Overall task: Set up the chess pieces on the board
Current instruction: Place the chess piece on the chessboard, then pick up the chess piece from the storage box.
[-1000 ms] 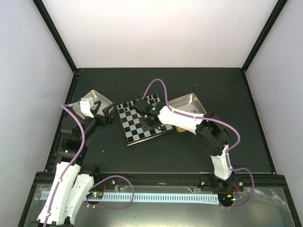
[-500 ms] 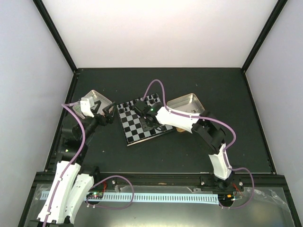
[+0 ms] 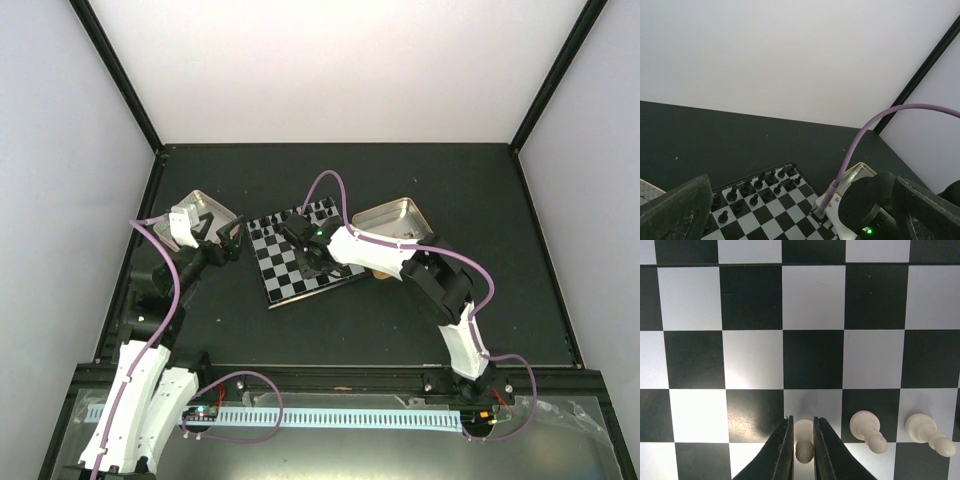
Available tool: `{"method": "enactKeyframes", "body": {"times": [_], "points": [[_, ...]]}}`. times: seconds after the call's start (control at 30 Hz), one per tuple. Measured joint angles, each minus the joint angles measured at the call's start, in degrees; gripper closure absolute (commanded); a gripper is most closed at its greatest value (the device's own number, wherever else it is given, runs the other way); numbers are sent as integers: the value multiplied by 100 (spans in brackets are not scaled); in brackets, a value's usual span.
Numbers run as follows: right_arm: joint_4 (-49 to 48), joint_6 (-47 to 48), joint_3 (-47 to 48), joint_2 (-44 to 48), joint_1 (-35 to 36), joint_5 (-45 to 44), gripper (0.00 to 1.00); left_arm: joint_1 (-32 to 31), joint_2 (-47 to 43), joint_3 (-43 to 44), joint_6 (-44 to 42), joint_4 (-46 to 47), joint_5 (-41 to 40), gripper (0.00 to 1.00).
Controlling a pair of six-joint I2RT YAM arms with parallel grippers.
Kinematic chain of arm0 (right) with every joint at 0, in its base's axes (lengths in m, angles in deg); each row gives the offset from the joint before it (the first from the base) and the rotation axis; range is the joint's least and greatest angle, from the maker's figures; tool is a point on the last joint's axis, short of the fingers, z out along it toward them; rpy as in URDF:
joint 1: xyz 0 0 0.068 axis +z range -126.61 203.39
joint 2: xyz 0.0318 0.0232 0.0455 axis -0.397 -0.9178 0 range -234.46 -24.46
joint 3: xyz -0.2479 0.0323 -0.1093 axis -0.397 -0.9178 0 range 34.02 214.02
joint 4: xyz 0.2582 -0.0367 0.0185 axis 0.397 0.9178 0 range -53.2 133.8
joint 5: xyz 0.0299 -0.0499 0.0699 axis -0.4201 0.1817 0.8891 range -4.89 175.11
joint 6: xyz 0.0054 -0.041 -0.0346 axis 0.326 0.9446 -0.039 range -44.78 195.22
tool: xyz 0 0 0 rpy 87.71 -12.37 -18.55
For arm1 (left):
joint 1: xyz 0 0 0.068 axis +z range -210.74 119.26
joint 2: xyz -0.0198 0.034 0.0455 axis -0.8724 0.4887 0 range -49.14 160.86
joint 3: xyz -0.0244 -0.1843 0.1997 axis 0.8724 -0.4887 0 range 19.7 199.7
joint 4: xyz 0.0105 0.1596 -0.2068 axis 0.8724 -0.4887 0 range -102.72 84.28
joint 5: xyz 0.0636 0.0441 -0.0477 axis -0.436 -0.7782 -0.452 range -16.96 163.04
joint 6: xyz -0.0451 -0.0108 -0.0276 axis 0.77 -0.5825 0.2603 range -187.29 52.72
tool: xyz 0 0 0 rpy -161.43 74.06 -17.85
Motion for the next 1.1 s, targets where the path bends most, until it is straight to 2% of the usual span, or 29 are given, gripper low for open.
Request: {"method": "enactKeyframes", "body": {"times": [0.3,0.6,0.77,0.87,1.0,1.1], "points": [[-13,-11,120,0,0,-39,87,-2,-2,-7,0,0,0,1],[61,-33,278,83,-2,-37,74,-4,15,-4,-9,-7,0,1],[37,-31,168,750,-105,-87,70,-4,243,52,-9,-7,11,1],[-157,-42,-240,1552,-411,-92,67,-4,391,162,-4,-31,39,1],[-396,-144,-1040,2518,-1272,-68,63,-4,463,391,-15,-92,107,1],[-463,-192,-1504,2741,-1978,-11,64,-4,509,608,-55,-103,120,1]]}}
